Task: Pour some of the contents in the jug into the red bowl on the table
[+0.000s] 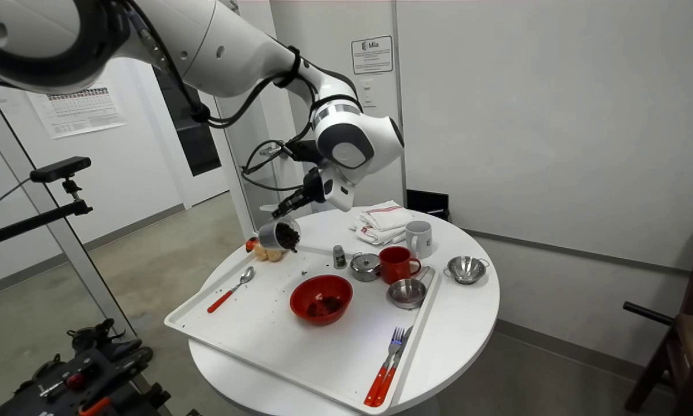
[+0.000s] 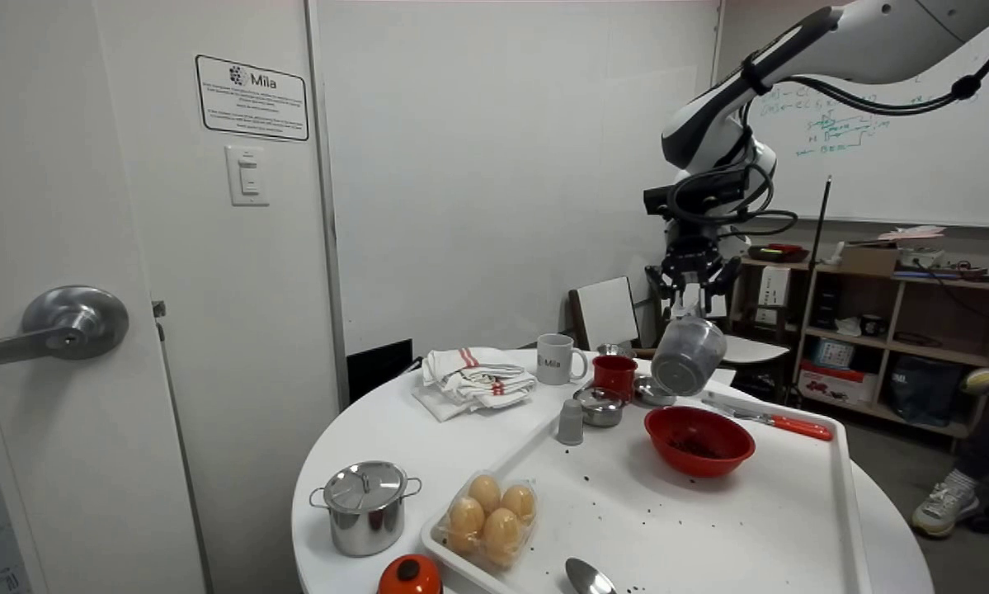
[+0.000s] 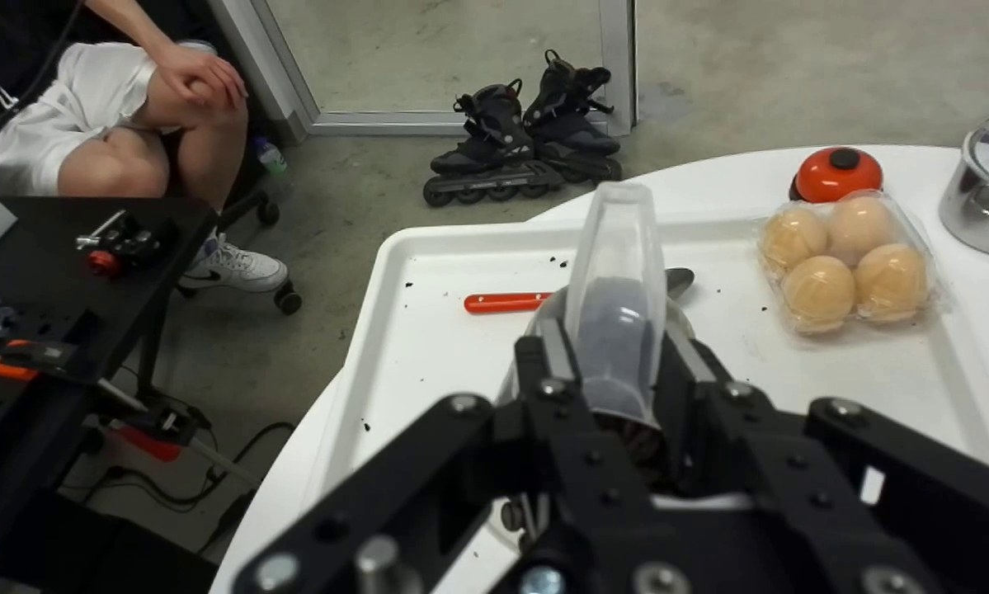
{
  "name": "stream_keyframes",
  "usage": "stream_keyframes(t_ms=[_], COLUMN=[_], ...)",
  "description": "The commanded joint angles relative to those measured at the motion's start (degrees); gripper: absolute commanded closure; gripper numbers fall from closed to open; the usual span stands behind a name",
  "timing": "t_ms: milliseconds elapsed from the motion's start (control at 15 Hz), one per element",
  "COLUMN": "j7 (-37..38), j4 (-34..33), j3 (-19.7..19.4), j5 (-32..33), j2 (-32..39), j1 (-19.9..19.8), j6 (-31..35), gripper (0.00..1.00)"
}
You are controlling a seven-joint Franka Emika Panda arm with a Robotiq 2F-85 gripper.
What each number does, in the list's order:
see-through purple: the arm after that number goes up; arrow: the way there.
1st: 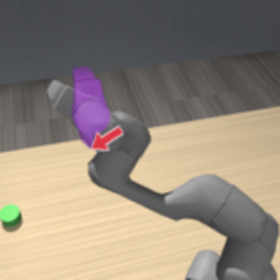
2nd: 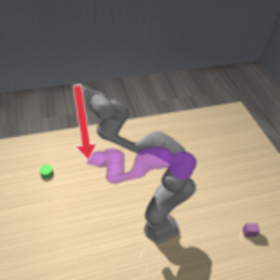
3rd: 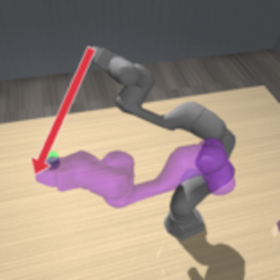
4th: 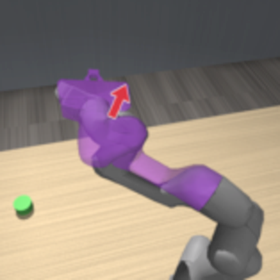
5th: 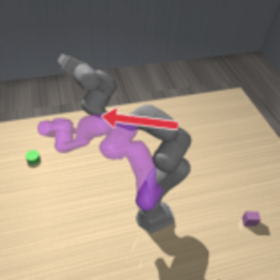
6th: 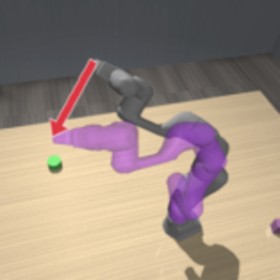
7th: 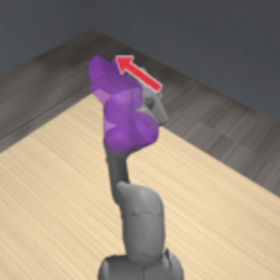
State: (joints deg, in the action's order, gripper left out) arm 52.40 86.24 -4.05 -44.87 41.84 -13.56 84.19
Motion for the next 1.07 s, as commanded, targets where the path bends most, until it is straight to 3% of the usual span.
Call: stream_keyframes(t_ms=[0, 600, 1000], j7=[-0.8, -1.1, 5.2], j4=[-1.8, -2.1, -0.1], j3=[-0.9, -0.9, -3.3], j5=[-1.5, -2.6, -1.1], j2=[0.9, 1.1, -0.6], j1=[0.4, 0.1, 3.8], j6=[-2.2, -3.9, 3.4], gripper=[0.87, 0.87, 0.87])
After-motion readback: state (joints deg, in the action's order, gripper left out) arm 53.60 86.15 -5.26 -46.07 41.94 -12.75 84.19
